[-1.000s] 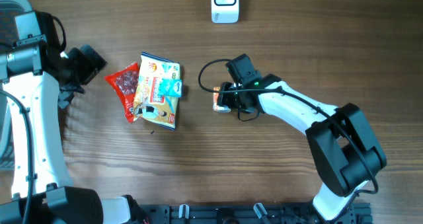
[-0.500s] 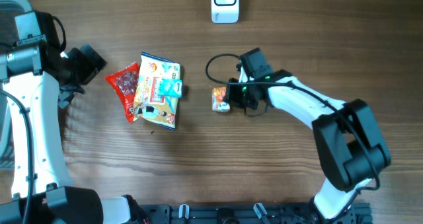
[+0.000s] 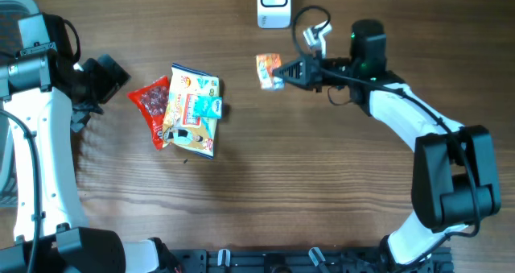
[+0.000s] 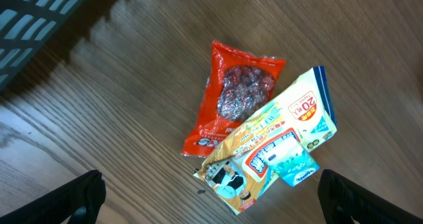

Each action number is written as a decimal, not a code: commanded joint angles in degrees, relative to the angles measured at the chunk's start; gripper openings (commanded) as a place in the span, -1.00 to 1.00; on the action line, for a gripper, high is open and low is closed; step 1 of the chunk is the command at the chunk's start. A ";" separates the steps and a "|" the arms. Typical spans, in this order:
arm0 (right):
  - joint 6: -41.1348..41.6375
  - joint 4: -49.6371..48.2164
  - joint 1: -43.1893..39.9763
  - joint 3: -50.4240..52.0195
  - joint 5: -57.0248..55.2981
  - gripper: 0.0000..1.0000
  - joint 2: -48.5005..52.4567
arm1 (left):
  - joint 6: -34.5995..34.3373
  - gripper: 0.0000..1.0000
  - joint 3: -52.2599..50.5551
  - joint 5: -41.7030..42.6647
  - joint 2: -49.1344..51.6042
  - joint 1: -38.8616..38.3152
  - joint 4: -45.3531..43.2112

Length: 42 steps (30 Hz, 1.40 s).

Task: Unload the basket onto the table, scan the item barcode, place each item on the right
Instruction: 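Carry the orange pack up to the white scanner and hold it there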

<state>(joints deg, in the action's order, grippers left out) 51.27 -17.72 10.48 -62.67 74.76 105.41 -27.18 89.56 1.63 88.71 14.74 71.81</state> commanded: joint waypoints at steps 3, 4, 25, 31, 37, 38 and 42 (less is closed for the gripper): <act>24.90 -20.50 -1.88 -0.22 7.91 -0.92 -1.25 | -0.50 1.00 0.00 0.46 0.13 0.17 -0.09; 27.17 -22.86 -2.08 -0.22 7.89 -0.91 -1.25 | -0.50 1.00 0.00 0.46 0.13 0.17 -0.07; 26.71 -25.16 -2.32 -0.22 6.36 -0.91 -0.72 | -0.50 1.00 0.00 0.46 0.13 0.17 -0.07; 25.16 -25.09 -2.32 -0.22 4.07 -0.91 -0.72 | -0.50 1.00 0.00 0.46 0.13 0.17 -0.07; 23.30 -24.63 -2.32 -0.22 2.14 -0.91 -0.72 | -0.50 1.00 0.00 0.46 0.13 0.17 -0.07; 22.73 -24.61 -2.32 -0.22 1.70 -0.92 -0.72 | -0.50 1.00 0.00 0.46 0.13 0.17 -0.07; 15.02 -18.05 -2.29 -0.22 -3.74 -0.92 -0.72 | -0.50 1.00 0.00 0.46 0.13 0.17 -0.07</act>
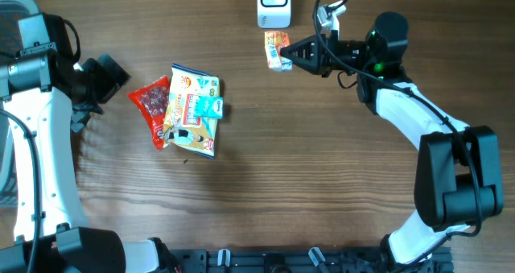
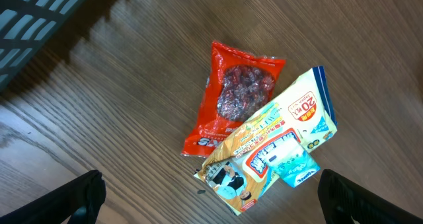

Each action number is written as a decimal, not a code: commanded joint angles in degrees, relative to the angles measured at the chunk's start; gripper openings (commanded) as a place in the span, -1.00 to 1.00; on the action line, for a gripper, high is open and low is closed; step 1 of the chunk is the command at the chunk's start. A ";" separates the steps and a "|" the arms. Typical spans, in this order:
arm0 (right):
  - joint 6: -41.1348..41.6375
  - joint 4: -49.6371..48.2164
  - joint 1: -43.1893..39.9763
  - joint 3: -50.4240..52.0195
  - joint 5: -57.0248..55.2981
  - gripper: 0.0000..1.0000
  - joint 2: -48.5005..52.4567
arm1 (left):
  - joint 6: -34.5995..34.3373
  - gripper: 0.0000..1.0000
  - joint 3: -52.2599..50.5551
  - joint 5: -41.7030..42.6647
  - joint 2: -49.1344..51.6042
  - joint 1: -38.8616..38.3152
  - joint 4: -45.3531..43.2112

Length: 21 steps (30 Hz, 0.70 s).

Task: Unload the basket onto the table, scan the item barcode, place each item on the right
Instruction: 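Carry the orange pack up to the white scanner and hold it there, then move the orange pack to the right table edge and release it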

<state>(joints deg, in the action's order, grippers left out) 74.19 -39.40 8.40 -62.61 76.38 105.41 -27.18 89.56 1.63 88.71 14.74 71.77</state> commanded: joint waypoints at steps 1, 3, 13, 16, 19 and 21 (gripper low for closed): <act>-12.63 7.15 -0.22 -0.28 -8.31 -0.91 -0.72 | -0.50 1.00 0.00 0.46 0.13 0.17 -0.02; -21.73 17.25 -0.22 -0.31 -18.18 -0.91 -0.72 | -0.50 1.00 0.00 0.46 0.13 0.17 -0.02; -61.88 53.18 10.29 -17.05 -88.98 -0.92 -0.72 | -0.50 1.00 0.00 0.46 0.13 0.17 -0.02; -76.59 40.85 17.31 -17.22 -107.60 -0.91 0.37 | -0.50 1.00 0.00 0.46 0.13 0.17 -0.02; -109.81 17.42 22.29 -17.22 -114.62 -0.91 7.85 | -0.50 1.00 0.00 0.46 0.13 0.17 -0.02; -127.19 3.65 22.88 -17.22 -115.49 -0.91 13.81 | -0.50 1.00 0.00 0.46 0.13 0.17 -0.02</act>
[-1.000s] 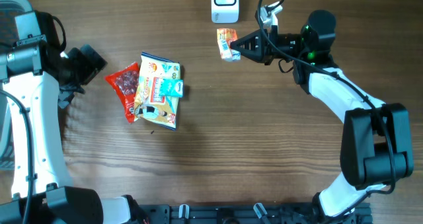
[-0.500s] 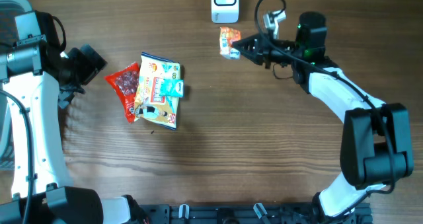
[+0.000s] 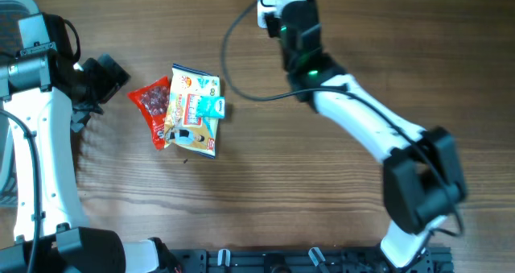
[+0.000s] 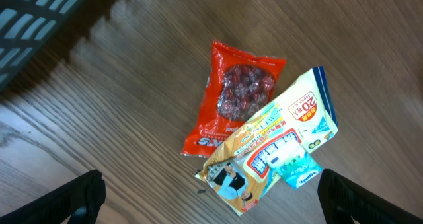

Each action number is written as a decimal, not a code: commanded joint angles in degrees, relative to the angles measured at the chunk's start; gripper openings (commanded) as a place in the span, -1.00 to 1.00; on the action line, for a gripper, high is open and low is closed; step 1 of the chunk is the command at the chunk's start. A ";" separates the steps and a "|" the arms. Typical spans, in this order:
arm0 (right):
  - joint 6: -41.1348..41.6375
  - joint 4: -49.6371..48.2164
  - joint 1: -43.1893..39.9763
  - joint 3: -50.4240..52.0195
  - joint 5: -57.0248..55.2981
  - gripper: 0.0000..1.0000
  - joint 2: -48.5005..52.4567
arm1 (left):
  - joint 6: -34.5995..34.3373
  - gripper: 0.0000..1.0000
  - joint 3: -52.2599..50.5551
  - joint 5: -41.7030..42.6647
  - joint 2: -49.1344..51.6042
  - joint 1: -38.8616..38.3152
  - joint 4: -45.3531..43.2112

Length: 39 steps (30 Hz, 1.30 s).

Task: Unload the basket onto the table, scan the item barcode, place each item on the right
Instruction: 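Move the orange pack to the right table edge and release it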

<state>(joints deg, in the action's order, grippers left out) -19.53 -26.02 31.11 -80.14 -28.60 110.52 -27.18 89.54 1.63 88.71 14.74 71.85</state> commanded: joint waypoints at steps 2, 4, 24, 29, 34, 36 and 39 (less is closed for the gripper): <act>-48.72 -24.50 0.11 0.31 -9.77 -0.91 14.88 | -0.50 1.00 0.02 0.46 0.13 0.17 -0.11; -58.12 -31.67 -0.28 0.31 -6.64 -0.91 19.41 | -0.50 1.00 0.02 0.46 0.13 0.17 -0.11; -23.80 -24.00 -2.32 -13.55 -15.02 -0.92 25.88 | -0.50 1.00 0.02 0.46 0.13 0.17 -0.11; -21.29 -16.33 -2.34 -16.83 -12.94 -0.91 25.88 | -0.50 1.00 0.02 0.46 0.13 0.17 -0.11; -21.31 -16.35 -3.32 -16.83 -16.46 -0.92 25.88 | -0.50 1.00 0.02 0.46 0.13 0.17 -0.11; -22.45 -16.35 -5.16 -16.83 -20.33 -0.92 25.88 | -0.50 1.00 0.02 0.46 0.13 0.17 -0.11; -24.98 -16.31 -9.44 -16.83 -27.61 -0.92 25.88 | -0.50 1.00 0.02 0.46 0.13 0.17 -0.11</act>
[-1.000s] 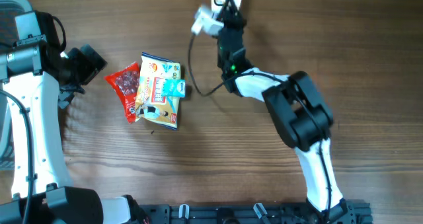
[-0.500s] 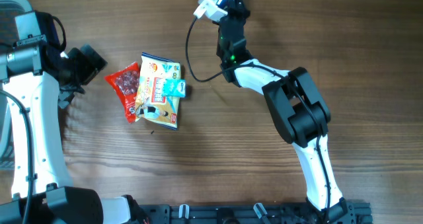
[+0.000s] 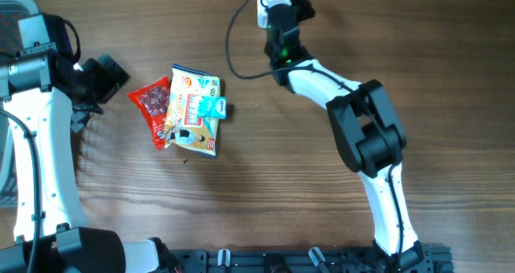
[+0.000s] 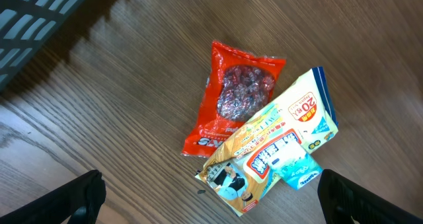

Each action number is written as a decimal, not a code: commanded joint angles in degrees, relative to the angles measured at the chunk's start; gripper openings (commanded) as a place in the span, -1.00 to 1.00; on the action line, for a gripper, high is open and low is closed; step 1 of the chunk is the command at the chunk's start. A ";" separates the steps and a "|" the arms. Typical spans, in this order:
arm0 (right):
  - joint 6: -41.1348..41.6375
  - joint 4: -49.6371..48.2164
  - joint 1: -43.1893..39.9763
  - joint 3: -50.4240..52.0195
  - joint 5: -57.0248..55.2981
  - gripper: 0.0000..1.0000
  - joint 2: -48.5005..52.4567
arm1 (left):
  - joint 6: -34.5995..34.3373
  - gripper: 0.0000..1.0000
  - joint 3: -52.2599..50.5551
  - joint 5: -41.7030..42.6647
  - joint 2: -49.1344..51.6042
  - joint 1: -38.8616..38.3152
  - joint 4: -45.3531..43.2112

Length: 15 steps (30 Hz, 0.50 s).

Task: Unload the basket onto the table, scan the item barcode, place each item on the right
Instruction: 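Move the orange pack to the right table edge and release it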

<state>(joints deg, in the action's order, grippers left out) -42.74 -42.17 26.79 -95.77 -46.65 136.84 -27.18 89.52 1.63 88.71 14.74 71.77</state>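
The white scanner stands at the table's far edge, mostly covered by my right arm (image 3: 318,76). That arm reaches to the top of the overhead view. Its gripper end sits over the scanner, with the jaws hidden. No orange packet shows. My left gripper (image 4: 211,192) hangs open high above the table at the left, its fingers (image 4: 79,194) spread wide and empty. Below it lie a red packet (image 4: 238,98) and a yellow-blue packet (image 4: 277,148).
A small blue sachet (image 3: 212,106) lies on the yellow-blue packet (image 3: 191,110), beside the red packet (image 3: 150,104) at centre left. A dark grille (image 4: 39,12) fills the left wrist view's upper left corner. The black cable (image 3: 233,39) loops beside my right arm.
My right arm has stretched further toward the far edge, its wrist now a little higher and more to the left over the scanner. The left arm and the packets have not moved.
My right gripper held a small orange packet right of the scanner's front. Then it held the packet closer, just below the scanner. After that the arm covered the scanner and the packet went out of sight, as now. The left arm stayed still throughout.
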 commanded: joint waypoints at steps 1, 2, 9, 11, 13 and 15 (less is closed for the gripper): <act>-2.62 -0.15 -7.61 -1.20 -13.18 -0.91 -0.44 | -0.50 1.00 0.04 0.46 0.13 0.17 -0.02; -3.21 -0.13 -10.10 -1.20 -16.96 -0.91 -0.44 | -0.50 1.00 0.04 0.46 0.13 0.17 -0.02; -0.50 18.64 -30.14 -1.18 -32.30 -0.91 -0.44 | -0.50 1.00 0.04 0.46 0.13 0.17 -0.02; 3.82 25.88 -34.60 -1.07 -33.57 -0.91 -0.44 | -0.50 1.00 0.04 0.46 0.13 0.17 -0.02; 8.63 33.46 -38.47 -0.92 -33.66 -0.91 -0.44 | -0.50 1.00 0.04 0.46 0.13 0.17 -0.02; 13.68 40.15 -41.88 -0.87 -33.22 -0.92 -0.44 | -0.50 1.00 0.04 0.46 0.13 0.17 -0.02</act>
<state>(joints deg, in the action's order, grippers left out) -38.81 -7.64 -12.21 -96.51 -77.03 136.84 -27.18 89.52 1.63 88.71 14.74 71.77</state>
